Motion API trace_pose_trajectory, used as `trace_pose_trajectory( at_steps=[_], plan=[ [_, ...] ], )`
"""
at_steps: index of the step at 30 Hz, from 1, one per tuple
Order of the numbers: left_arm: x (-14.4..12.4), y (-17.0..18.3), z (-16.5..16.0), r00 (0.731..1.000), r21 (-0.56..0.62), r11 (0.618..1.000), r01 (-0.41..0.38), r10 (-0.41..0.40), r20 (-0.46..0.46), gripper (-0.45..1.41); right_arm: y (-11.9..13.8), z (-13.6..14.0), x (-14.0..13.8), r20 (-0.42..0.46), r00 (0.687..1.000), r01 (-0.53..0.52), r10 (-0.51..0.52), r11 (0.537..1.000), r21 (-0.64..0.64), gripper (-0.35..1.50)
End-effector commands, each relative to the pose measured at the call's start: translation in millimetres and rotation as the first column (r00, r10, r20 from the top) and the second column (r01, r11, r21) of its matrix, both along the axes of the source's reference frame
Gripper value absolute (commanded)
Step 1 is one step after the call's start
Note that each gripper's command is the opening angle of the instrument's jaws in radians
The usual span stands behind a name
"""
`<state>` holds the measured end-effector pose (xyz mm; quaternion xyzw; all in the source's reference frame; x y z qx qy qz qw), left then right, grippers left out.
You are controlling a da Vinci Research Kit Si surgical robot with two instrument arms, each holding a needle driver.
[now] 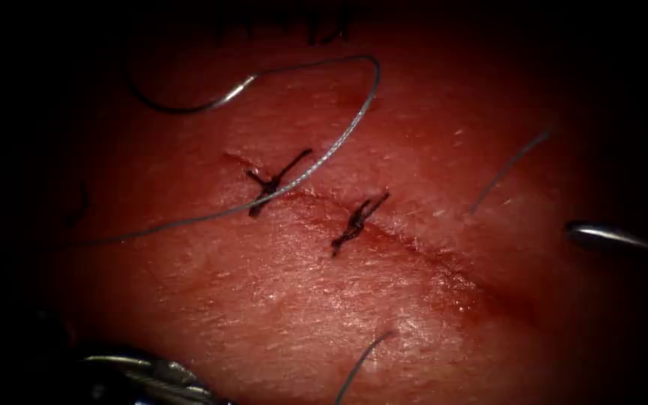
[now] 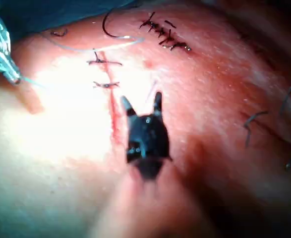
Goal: Wound Closure
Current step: Left hand picks up suture, then right end-effector grasps suture
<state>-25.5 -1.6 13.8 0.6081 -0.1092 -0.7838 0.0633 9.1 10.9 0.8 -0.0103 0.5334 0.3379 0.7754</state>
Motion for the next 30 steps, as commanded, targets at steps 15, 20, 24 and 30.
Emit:
trace_pose_trajectory(
  at_steps=[15,20,24,30],
  plan=[
    [0.2,5.7,3.7,0.999,0.003,0.999,0.044,-0.044,-0.014,-0.45,-2.9,-1.3,3.3,-0.033,0.990,0.141,-0.140,0.989,0.038,1.28],
    [-0.7,7.3,4.9,0.999,0.004,0.999,0.044,-0.044,-0.006,-0.45,-4.7,-2.8,7.9,-0.013,0.969,0.247,-0.247,0.969,0.010,1.28],
    [-1.3,7.5,5.1,0.999,0.006,0.999,0.034,-0.034,0.006,-0.45,-5.2,-3.0,10.5,0.010,0.962,0.275,-0.275,0.961,-0.043,1.26],
    [-1.4,7.6,5.1,1.000,0.007,1.000,0.029,-0.029,0.011,-0.45,-4.5,-2.4,12.2,0.092,0.947,0.315,-0.306,0.943,-0.107,1.26]
  ],
)
